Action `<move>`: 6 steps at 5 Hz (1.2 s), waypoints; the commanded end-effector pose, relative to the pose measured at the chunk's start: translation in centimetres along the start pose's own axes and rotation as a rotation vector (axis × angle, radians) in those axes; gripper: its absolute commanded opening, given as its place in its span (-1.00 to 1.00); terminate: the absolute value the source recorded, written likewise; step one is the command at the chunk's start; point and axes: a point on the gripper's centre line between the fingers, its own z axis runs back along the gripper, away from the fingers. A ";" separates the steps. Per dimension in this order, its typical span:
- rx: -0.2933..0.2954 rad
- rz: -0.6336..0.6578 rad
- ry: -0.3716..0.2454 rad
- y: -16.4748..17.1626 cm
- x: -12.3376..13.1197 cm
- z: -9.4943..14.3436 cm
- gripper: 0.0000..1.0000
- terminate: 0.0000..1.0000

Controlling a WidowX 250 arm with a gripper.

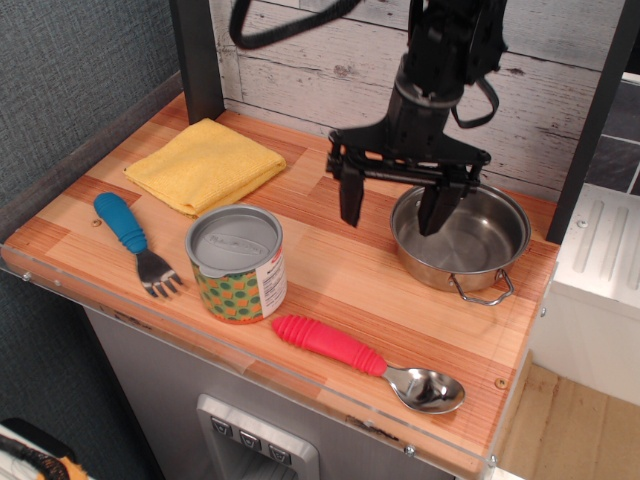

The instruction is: Put the silver pan on the yellow rag.

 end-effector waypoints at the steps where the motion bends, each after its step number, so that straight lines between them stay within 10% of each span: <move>1: 0.000 0.067 -0.012 -0.2 0.8 -1.5 1.00 -1.00; 2: -0.010 0.079 0.001 0.0 0.8 -2.0 -1.00 -1.00; 6: -0.212 0.185 -0.020 2.1 1.0 0.2 -1.00 -1.00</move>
